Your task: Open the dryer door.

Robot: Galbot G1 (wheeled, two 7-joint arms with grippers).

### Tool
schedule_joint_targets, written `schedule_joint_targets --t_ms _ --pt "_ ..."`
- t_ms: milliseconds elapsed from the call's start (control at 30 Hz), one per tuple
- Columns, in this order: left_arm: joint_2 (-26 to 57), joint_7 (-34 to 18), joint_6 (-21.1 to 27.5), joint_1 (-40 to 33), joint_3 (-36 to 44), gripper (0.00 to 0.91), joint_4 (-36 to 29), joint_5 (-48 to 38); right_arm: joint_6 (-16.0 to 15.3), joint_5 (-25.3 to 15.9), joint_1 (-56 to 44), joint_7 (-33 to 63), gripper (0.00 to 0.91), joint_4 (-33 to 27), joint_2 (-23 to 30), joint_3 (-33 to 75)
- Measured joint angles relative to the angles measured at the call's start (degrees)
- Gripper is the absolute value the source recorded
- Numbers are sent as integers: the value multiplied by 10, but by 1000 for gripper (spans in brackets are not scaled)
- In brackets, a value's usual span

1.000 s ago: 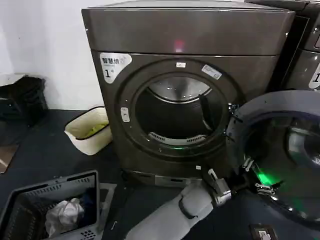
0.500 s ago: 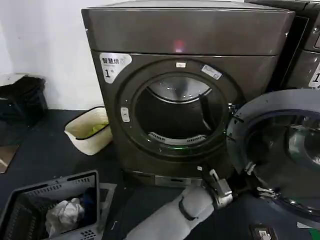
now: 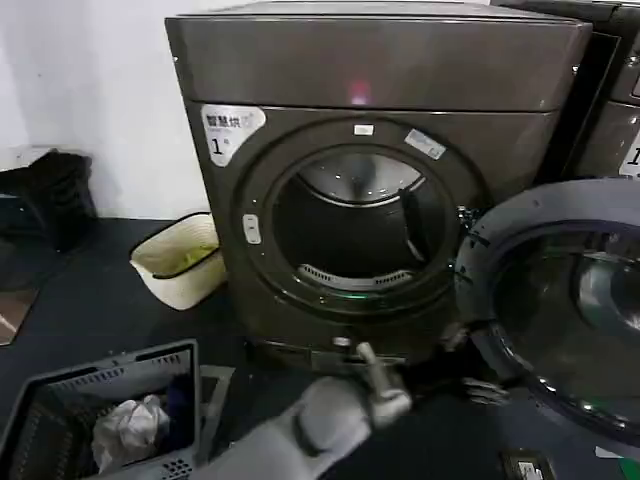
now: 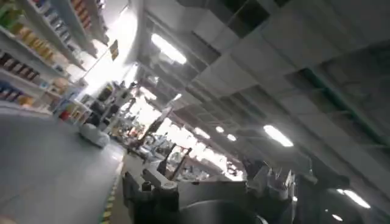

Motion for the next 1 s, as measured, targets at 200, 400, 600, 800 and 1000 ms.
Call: schedule_joint_targets --t_ms 200,400,600,800,1000 --pt "107 -35 47 17 -25 907 -77 -56 -8 9 -6 1 907 -8 -6 -21" --pt "223 -74 76 50 -74 907 -160 -92 -1 9 -7 1 907 -32 -48 -46" --pt "350 -108 95 131 -165 907 -224 -112 8 10 -1 -2 907 -51 -76 -74" --pt "453 -196 155 236 -274 907 -283 -155 12 12 3 -8 907 -59 -94 -96" --pt "511 -276 215 316 -363 907 -325 -227 15 20 8 -15 907 -59 -102 -115"
